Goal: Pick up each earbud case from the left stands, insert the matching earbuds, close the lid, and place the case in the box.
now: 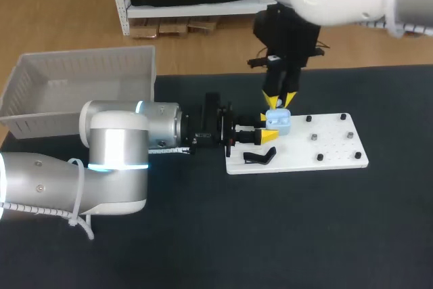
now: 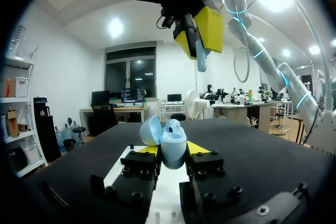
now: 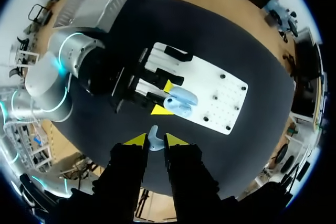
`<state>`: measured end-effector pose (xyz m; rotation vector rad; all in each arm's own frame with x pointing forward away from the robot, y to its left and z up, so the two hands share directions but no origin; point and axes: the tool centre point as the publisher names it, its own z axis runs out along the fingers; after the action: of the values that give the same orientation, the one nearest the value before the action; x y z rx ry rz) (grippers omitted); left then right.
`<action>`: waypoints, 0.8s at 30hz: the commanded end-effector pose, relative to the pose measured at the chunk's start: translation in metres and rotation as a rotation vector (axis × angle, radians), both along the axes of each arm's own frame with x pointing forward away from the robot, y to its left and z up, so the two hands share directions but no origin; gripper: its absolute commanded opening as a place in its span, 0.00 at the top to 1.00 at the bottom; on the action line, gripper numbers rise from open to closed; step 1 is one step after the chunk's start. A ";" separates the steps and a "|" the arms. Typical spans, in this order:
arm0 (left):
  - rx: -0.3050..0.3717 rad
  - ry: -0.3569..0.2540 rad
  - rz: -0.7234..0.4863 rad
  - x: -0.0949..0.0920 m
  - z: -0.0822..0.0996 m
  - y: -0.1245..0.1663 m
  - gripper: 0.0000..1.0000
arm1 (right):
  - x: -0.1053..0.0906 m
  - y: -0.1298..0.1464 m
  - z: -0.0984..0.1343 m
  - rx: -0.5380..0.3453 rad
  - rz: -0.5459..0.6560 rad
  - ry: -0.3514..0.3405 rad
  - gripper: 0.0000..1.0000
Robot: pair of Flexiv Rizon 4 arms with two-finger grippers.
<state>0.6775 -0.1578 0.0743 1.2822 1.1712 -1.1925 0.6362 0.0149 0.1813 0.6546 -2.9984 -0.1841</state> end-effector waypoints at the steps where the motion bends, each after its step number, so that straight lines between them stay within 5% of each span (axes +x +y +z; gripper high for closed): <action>1: -0.001 0.000 -0.001 0.001 -0.001 0.000 1.00 | 0.008 0.007 -0.004 -0.020 0.026 0.013 1.00; 24: -0.001 0.000 -0.001 0.001 -0.001 0.000 1.00 | 0.015 0.003 -0.029 -0.062 0.011 0.047 1.00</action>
<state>0.6775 -0.1578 0.0744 1.2822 1.1712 -1.1925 0.6503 0.0166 0.1540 0.6540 -2.9424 -0.1072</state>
